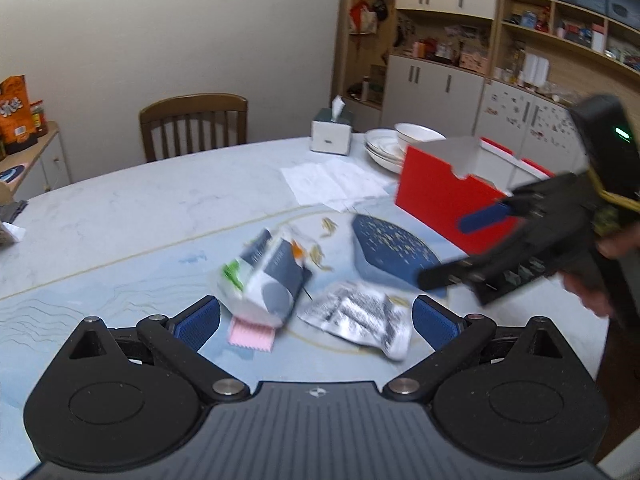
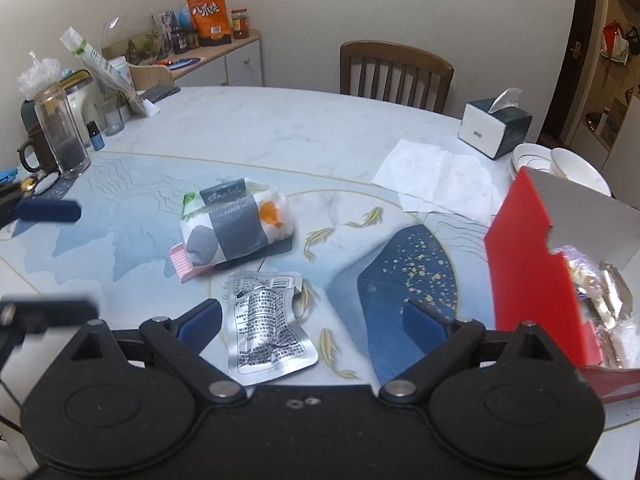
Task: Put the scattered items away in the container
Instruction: 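Withdraw both tools from the box toward the remaining table items, then grasp the silver foil packet with the right tool while the left tool grasps the light-blue medicine box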
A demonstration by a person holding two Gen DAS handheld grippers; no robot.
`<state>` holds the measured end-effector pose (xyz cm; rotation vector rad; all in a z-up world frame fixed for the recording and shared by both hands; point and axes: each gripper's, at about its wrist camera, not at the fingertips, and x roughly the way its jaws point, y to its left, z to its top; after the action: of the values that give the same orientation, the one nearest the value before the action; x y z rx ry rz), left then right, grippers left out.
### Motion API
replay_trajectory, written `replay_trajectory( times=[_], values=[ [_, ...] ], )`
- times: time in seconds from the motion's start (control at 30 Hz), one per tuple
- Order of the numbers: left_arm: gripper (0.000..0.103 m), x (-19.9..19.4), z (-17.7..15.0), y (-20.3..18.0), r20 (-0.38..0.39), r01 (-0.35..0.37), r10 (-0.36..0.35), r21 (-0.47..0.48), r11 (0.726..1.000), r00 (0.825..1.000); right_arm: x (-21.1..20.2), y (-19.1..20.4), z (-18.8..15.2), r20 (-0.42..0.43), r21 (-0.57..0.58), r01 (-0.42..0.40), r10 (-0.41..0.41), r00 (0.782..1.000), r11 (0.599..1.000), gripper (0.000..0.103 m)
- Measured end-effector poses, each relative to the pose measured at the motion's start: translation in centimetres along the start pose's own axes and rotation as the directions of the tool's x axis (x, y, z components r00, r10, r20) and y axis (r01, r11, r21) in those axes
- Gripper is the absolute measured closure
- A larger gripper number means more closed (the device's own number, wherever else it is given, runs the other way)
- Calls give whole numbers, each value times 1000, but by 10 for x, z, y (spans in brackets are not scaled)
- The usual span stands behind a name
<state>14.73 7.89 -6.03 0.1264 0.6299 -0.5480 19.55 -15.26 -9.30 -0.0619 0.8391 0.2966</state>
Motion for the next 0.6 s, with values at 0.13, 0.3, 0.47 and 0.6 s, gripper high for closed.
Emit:
replay_trajectory(
  times=[0.13, 0.3, 0.47, 0.6],
  values=[
    [0, 3, -21, -6, -30, 46, -46, 22, 999, 998, 15, 8, -3, -23, -21, -10, 10, 1000, 1000, 6],
    [0, 12, -45, -19, -70, 95, -90, 71, 993, 994, 34, 19, -8, -52, -58, -20, 17, 998, 998, 6],
    [0, 20, -60, -27, -95, 117, -107, 107, 987, 990, 48, 26, -9, -73, -78, -26, 20, 997, 997, 6],
    [0, 24, -68, -28, -106, 131, -118, 123, 984, 987, 58, 30, -9, -88, -96, -31, 22, 996, 995, 6]
  ],
)
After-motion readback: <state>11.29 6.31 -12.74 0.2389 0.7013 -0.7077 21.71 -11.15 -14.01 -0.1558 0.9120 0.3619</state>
